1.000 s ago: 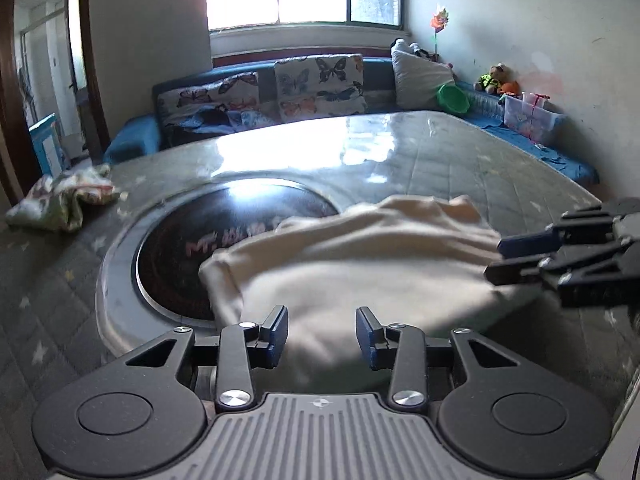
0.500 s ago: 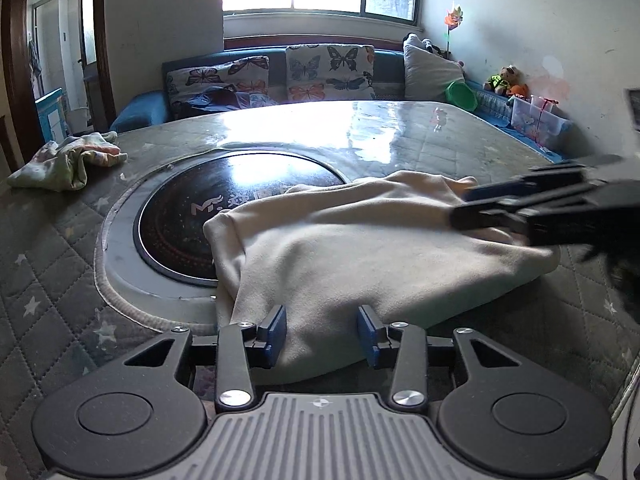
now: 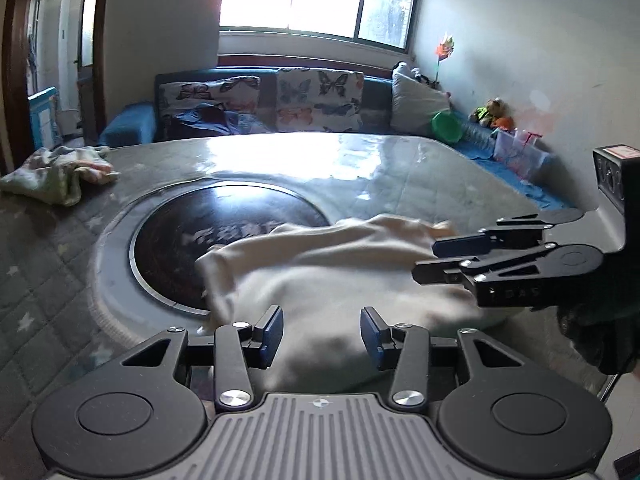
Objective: Fold clothes
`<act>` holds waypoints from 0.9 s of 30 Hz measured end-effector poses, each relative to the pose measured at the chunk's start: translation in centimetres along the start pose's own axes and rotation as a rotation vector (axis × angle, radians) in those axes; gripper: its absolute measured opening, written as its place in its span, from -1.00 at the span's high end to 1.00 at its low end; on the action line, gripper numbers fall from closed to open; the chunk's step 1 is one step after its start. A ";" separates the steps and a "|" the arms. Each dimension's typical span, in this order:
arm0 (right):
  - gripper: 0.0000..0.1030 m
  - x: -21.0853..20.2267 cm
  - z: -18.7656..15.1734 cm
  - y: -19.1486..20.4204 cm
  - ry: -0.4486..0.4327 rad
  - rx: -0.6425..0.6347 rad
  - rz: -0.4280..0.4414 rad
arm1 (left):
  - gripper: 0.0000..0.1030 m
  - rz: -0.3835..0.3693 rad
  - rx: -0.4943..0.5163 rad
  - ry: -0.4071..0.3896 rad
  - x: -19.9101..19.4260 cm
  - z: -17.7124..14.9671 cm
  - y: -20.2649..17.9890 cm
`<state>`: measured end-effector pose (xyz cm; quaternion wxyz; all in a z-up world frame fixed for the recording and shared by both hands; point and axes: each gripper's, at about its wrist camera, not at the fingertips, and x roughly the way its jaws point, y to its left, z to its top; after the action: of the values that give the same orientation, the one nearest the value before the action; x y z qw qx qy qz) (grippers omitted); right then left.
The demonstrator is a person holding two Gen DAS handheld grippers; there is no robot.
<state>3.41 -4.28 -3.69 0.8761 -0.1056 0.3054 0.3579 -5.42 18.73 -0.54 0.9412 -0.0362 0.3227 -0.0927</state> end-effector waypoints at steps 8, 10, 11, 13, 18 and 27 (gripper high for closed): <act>0.22 3.4 1.8 -2.6 0.029 0.056 -0.043 | 0.10 -0.077 0.039 0.049 4.0 0.1 -3.0; 0.23 4.3 1.8 -2.6 0.037 0.050 -0.048 | 0.10 -0.089 0.045 0.061 4.5 0.0 -3.4; 0.23 4.8 1.8 -2.6 0.044 0.047 -0.050 | 0.10 -0.092 0.045 0.066 4.7 -0.1 -3.5; 0.23 5.4 1.8 -2.7 0.049 0.037 -0.063 | 0.10 -0.096 0.043 0.069 4.9 -0.2 -3.5; 0.22 6.5 2.2 -3.3 0.061 0.062 -0.076 | 0.08 -0.106 0.040 0.072 5.1 -0.2 -3.2; 0.13 6.9 4.2 -1.6 0.056 0.000 -0.013 | 0.03 -0.113 0.042 0.069 5.2 -0.4 -3.2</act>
<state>10.29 0.17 -4.61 0.8695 -0.1175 0.3292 0.3489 -2.14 14.59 -3.59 0.9233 -0.0315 0.3506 -0.1535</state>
